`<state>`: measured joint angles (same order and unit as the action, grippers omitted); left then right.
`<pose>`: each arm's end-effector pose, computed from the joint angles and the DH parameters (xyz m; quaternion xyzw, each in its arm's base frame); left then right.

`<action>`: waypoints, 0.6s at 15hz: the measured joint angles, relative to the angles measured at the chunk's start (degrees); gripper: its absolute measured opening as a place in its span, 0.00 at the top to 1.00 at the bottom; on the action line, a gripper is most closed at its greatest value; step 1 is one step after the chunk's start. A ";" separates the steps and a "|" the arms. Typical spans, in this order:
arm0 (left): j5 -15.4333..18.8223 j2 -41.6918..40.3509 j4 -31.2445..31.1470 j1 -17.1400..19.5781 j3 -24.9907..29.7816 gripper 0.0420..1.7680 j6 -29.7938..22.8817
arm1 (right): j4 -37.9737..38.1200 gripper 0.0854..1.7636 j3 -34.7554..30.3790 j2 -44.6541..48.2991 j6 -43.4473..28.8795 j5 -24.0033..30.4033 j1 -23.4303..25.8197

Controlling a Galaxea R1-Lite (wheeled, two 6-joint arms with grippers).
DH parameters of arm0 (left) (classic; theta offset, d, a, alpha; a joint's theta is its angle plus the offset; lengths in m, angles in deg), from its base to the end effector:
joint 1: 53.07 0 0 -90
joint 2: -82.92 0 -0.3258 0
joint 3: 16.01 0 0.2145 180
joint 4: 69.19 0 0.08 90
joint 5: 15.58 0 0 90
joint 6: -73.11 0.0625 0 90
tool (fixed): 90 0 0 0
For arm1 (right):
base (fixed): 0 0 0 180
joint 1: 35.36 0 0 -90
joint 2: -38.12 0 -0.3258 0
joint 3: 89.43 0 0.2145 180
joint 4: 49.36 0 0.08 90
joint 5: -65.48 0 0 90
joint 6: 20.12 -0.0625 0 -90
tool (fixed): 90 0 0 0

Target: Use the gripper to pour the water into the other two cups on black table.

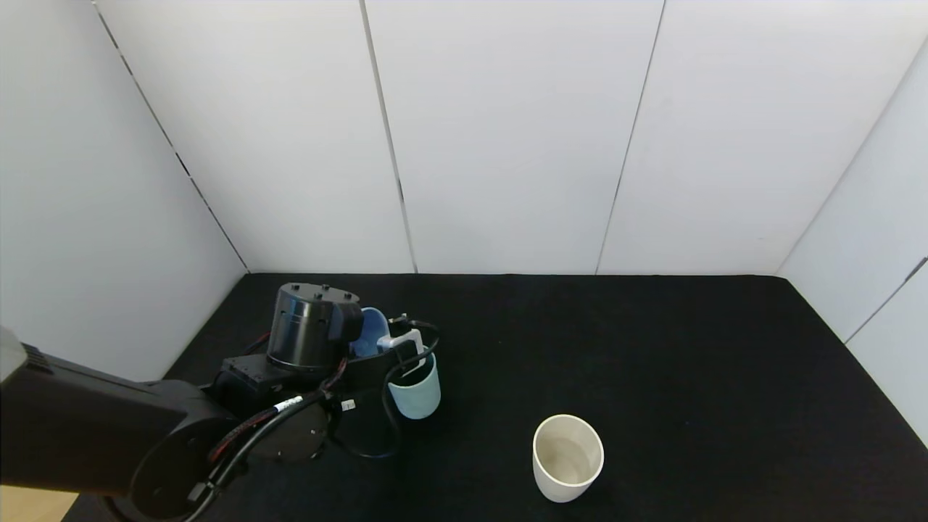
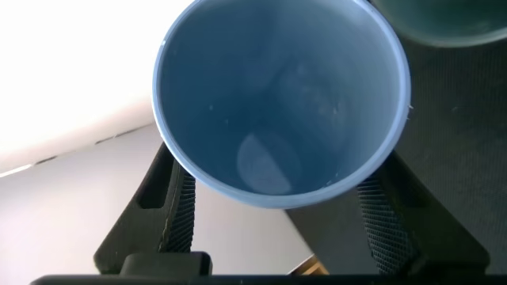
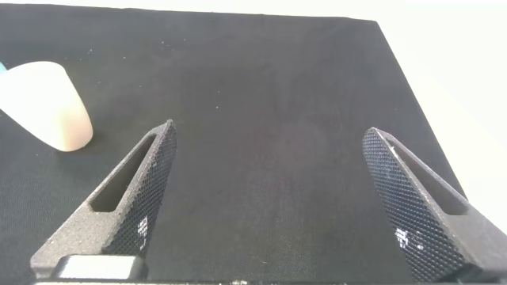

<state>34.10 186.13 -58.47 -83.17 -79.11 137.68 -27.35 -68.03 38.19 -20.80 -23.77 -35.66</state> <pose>0.3228 -0.1404 0.1163 0.6383 0.2212 -0.0379 0.7364 0.0163 0.0009 0.0768 0.0060 0.0048 0.0091 0.9999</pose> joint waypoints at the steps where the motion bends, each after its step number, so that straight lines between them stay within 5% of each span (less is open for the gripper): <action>1: -1.07 0.00 0.00 -0.57 0.07 0.33 0.23 | 0.00 0.03 0.00 0.00 0.00 -0.01 -0.02; 9: -3.28 1.79 6.88 -1.43 0.55 0.33 7.86 | 0.00 0.03 0.00 0.00 0.00 0.00 0.00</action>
<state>30.82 187.93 -51.60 -84.59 -78.56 145.54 -27.35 -68.03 38.19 -20.80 -23.77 -35.66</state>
